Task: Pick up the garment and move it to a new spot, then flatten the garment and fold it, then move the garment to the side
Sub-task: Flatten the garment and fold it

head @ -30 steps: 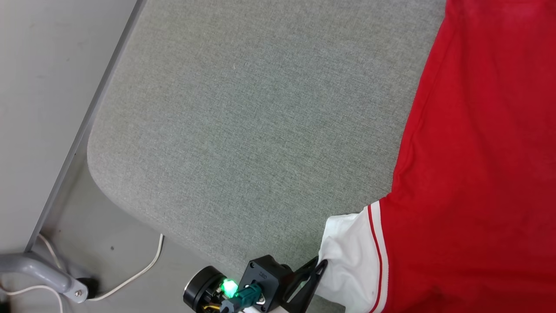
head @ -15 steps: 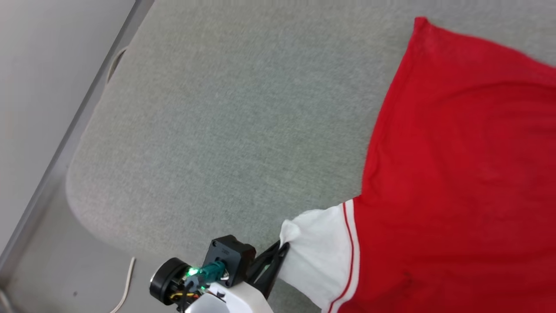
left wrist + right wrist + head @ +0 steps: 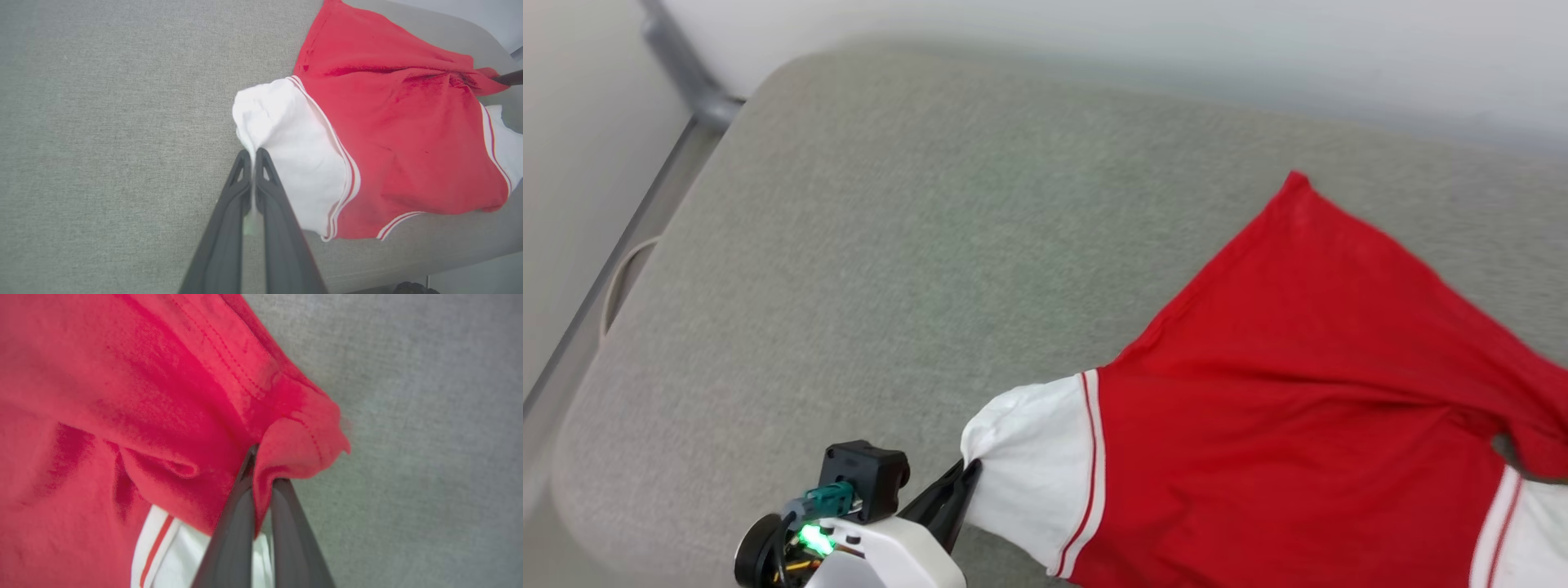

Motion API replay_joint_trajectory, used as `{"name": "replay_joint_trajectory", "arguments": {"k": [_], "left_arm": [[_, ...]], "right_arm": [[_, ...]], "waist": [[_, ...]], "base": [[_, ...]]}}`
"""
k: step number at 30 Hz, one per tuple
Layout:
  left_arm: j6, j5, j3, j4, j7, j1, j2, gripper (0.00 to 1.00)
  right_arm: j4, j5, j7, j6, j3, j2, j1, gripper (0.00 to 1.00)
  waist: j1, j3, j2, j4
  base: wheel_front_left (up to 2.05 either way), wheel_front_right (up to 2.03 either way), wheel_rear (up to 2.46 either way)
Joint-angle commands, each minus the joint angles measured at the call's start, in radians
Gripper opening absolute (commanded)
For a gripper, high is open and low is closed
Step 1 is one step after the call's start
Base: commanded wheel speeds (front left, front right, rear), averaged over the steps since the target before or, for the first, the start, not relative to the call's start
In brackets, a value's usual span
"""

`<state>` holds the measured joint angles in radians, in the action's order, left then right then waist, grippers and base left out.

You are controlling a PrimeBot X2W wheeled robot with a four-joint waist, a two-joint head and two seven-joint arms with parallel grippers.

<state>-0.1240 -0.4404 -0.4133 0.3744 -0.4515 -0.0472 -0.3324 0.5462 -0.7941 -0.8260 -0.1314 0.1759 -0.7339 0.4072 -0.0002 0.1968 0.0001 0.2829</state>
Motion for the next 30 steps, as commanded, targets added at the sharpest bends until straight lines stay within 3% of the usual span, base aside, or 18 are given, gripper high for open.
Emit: {"name": "replay_joint_trajectory", "arguments": {"k": [1, 15, 22, 23, 24, 30], "left_arm": [[-0.005, -0.008, 0.009, -0.005, 0.011, -0.014, -0.001, 0.00], [-0.036, -0.055, 0.056, -0.071, 0.108, -0.060, 0.043, 0.00], [-0.036, -0.067, 0.042, -0.102, 0.137, -0.061, 0.075, 0.00], [-0.034, -0.068, 0.039, -0.104, 0.138, -0.061, 0.075, 0.00], [-0.033, -0.068, 0.037, -0.104, 0.137, -0.061, 0.074, 0.00], [-0.033, -0.050, 0.021, -0.093, 0.132, -0.058, 0.067, 0.00]], "right_arm": [[-0.009, -0.008, 0.010, 0.001, -0.002, 0.006, -0.030, 0.00], [-0.144, -0.054, 0.004, 0.001, -0.065, 0.007, -0.337, 0.00], [-0.161, -0.033, 0.023, 0.001, -0.101, 0.057, -0.434, 0.00], [-0.167, -0.028, 0.028, 0.001, -0.108, 0.061, -0.433, 0.42], [-0.174, -0.022, 0.036, 0.001, -0.116, 0.066, -0.428, 1.00], [-0.287, -0.050, 0.011, 0.001, -0.132, 0.047, -0.367, 1.00]], "waist": [[0.0002, -0.064, -0.0001, -0.064], [0.0002, -0.154, -0.0001, -0.157], [0.0002, -0.160, -0.0001, -0.166], [0.0002, -0.159, -0.0001, -0.167], [0.0002, -0.157, -0.0001, -0.167], [0.0002, -0.133, -0.0001, -0.156]], "base": [[0.00, 0.00, 0.00], [0.00, 0.00, 0.00], [0.00, 0.00, 0.00], [0.00, 0.00, 0.00], [0.00, 0.00, 0.00], [0.00, 0.00, 0.00]]}}
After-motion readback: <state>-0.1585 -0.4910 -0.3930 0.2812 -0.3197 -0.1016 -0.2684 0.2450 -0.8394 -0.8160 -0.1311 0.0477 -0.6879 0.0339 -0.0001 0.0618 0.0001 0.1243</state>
